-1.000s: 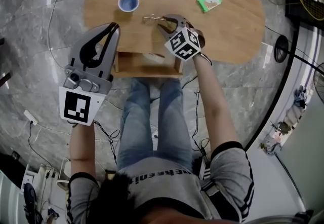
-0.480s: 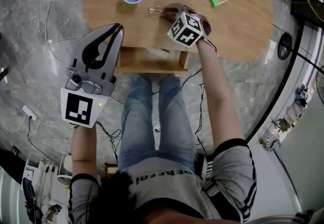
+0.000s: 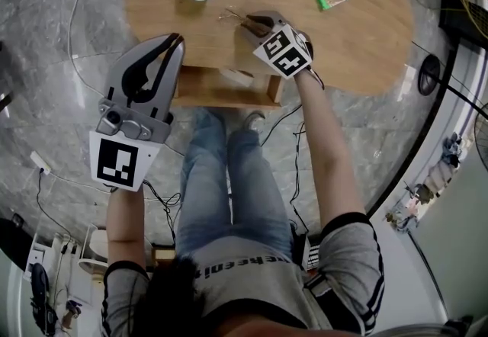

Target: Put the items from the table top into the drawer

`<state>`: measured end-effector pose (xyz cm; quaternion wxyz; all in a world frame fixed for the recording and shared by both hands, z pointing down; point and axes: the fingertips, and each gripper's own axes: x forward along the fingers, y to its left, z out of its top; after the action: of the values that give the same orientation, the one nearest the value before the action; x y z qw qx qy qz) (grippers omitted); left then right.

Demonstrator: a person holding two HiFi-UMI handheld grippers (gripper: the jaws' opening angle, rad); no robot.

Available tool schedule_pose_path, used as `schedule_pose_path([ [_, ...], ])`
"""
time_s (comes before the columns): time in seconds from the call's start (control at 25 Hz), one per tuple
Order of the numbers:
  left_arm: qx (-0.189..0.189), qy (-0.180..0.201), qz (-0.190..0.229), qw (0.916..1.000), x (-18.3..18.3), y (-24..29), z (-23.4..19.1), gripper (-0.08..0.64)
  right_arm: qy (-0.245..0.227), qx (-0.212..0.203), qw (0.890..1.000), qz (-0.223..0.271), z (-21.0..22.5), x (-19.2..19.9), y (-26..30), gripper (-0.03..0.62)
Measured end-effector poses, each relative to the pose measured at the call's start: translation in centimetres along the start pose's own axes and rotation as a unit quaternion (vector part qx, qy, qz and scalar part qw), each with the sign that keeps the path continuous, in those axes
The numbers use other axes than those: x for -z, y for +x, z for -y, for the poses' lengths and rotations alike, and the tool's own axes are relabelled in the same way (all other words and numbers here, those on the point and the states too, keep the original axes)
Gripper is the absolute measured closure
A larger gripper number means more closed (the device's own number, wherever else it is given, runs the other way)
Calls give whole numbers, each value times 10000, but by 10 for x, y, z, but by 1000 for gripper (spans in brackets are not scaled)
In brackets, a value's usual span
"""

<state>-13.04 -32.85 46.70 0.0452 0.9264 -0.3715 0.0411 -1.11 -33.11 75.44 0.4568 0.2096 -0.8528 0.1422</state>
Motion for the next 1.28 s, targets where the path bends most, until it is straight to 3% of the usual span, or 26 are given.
schedule_pose_path([
  [0.32, -193, 34, 141, 9997, -9, -11, 29, 549, 356, 154, 9951, 907, -22, -17, -40, 502],
  [0.6, -389, 75, 199, 9990, -18, -25, 55, 549, 359, -13, 9886, 1464, -60, -25, -72, 502],
  [1.04, -890, 91, 298, 9955, -26, -62, 76, 549, 376, -400, 9791, 1958, -117, -35, -97, 502],
  [1.28, -1137, 101, 343, 9929, -28, -85, 82, 549, 332, -600, 9783, 1953, -150, -31, -93, 502],
])
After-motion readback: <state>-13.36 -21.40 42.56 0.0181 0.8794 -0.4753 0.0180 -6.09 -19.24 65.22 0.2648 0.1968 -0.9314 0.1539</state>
